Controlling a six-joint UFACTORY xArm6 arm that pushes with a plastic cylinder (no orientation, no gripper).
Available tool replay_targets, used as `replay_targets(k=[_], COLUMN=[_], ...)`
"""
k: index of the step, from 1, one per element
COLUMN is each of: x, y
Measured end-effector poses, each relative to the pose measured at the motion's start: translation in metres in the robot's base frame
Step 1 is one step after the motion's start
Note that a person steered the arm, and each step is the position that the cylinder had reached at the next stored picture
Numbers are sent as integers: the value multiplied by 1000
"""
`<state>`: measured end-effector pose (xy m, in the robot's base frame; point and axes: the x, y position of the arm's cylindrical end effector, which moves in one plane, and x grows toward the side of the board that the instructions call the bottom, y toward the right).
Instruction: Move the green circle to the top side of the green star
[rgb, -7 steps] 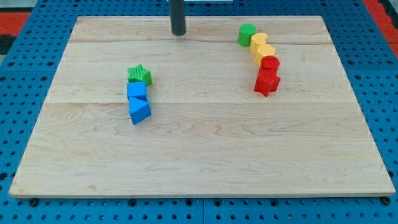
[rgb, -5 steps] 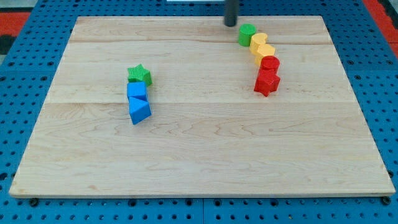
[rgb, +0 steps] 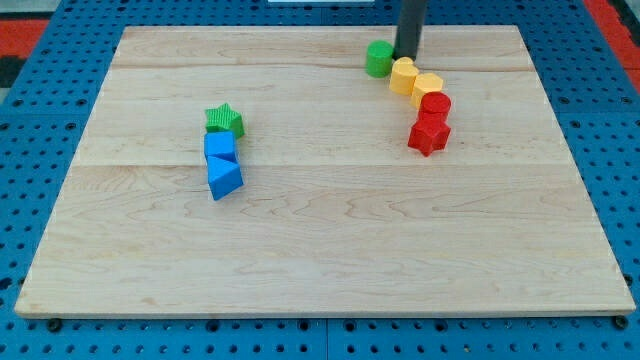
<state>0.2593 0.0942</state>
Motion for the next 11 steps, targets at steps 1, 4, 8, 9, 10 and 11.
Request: replay_targets(k=[1,4,8,9,10,11], x=[0,-29,37,54,59,57], y=[-46,-147,-184,-157,-164,-176])
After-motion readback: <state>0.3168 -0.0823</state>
